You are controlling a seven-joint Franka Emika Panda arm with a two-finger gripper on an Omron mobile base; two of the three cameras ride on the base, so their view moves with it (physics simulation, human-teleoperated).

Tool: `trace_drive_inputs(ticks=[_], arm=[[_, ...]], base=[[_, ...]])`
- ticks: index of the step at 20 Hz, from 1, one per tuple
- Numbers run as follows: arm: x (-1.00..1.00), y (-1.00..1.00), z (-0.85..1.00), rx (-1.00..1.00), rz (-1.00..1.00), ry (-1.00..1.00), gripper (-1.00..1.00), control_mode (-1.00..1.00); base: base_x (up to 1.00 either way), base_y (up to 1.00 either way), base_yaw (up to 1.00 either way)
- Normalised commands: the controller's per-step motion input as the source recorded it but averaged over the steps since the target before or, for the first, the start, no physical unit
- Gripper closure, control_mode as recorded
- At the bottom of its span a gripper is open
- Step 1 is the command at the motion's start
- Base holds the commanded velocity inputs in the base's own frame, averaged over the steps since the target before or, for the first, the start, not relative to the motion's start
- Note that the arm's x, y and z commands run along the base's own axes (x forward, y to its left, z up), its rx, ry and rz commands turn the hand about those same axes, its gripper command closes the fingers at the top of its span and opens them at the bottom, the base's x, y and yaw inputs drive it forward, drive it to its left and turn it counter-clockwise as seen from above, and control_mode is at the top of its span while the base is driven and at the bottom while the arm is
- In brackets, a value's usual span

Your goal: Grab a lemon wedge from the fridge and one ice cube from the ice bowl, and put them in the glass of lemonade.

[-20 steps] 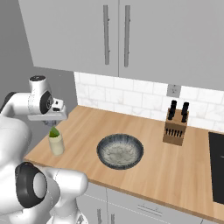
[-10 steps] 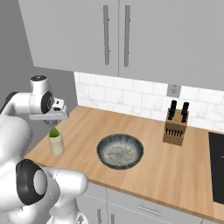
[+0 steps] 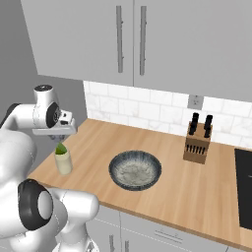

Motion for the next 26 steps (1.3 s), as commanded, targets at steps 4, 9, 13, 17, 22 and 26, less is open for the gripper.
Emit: trace_drive_inputs(ticks=[4, 9, 13, 17, 22, 26], arm=[[0.00, 0.00, 0.00, 0.00, 0.00, 0.00, -1.00, -1.00], [0.00, 0.00, 0.00, 0.00, 0.00, 0.00, -1.00, -1.00], [0.00, 0.00, 0.00, 0.00, 0.00, 0.00, -1.00, -1.00], [-0.06, 0.00, 0.00, 0.00, 0.00, 0.00, -1.00, -1.00], [-0.26, 0.00, 0.00, 0.00, 0.00, -0.04, -1.00, -1.00], [-0.18, 0.00, 0.00, 0.00, 0.00, -0.02, -1.00, -1.00]], base=[[0.00, 0.00, 0.00], [0.00, 0.00, 0.00], [0.00, 0.00, 0.00], [0.00, 0.00, 0.00], [0.00, 0.00, 0.00], [0.00, 0.00, 0.00]])
